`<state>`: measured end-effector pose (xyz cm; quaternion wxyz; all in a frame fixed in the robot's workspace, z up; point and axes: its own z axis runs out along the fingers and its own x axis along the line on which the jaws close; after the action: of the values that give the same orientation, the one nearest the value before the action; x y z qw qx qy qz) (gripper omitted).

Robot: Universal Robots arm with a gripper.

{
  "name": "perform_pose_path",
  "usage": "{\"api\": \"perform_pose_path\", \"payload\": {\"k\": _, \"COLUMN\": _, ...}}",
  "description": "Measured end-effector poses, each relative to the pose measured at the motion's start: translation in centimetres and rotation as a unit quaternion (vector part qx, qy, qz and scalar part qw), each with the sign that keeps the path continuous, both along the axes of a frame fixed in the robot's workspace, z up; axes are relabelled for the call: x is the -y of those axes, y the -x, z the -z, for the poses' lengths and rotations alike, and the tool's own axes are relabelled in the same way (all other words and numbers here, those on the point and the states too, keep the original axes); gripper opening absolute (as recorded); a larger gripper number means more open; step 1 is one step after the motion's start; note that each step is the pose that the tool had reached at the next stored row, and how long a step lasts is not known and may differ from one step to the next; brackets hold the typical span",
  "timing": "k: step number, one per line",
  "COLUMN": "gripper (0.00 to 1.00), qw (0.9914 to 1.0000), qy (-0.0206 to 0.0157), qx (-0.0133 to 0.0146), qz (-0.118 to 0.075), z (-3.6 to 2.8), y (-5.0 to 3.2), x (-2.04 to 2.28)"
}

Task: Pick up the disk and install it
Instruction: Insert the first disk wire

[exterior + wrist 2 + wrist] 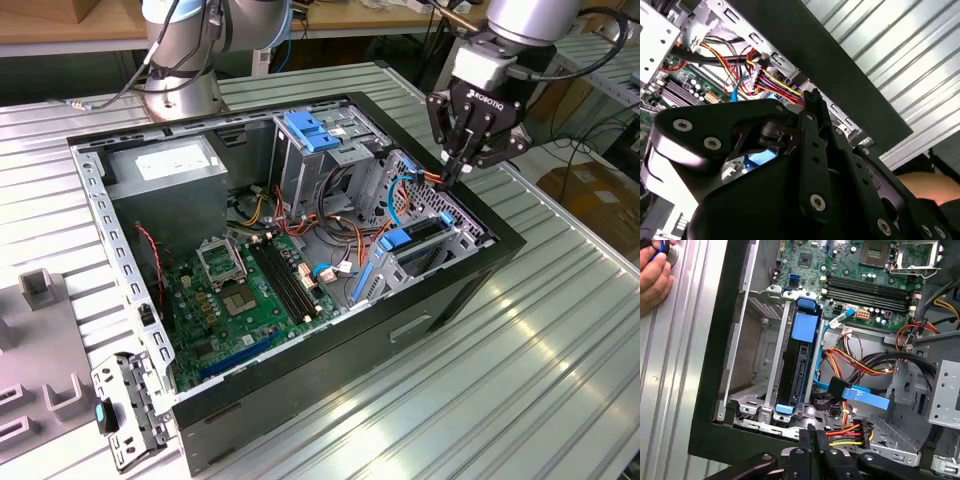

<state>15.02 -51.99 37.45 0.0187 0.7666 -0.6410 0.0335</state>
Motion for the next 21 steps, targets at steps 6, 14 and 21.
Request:
{"api": "perform_pose_path", "payload": {"k": 6, "gripper": 0.16, "qw": 0.99984, "qy": 0.0, "qx": 0.0, "qz": 0.018, "z": 0.12, "y": 0.98, "x": 0.0}}
{"api": "perform_pose_path", "payload": {"k": 14, "gripper": 0.16, "qw": 0.9988, "qy": 0.0, "qx": -0.0001, "qz": 0.049, "z": 0.46, "y": 1.12, "x": 0.02}}
{"api": "perform_pose_path", "payload": {"k": 21, "gripper": 0.16, "qw": 0.99813, "qy": 0.0002, "qx": -0.0023, "qz": 0.061, "z": 0.76, "y": 1.4, "x": 0.22}}
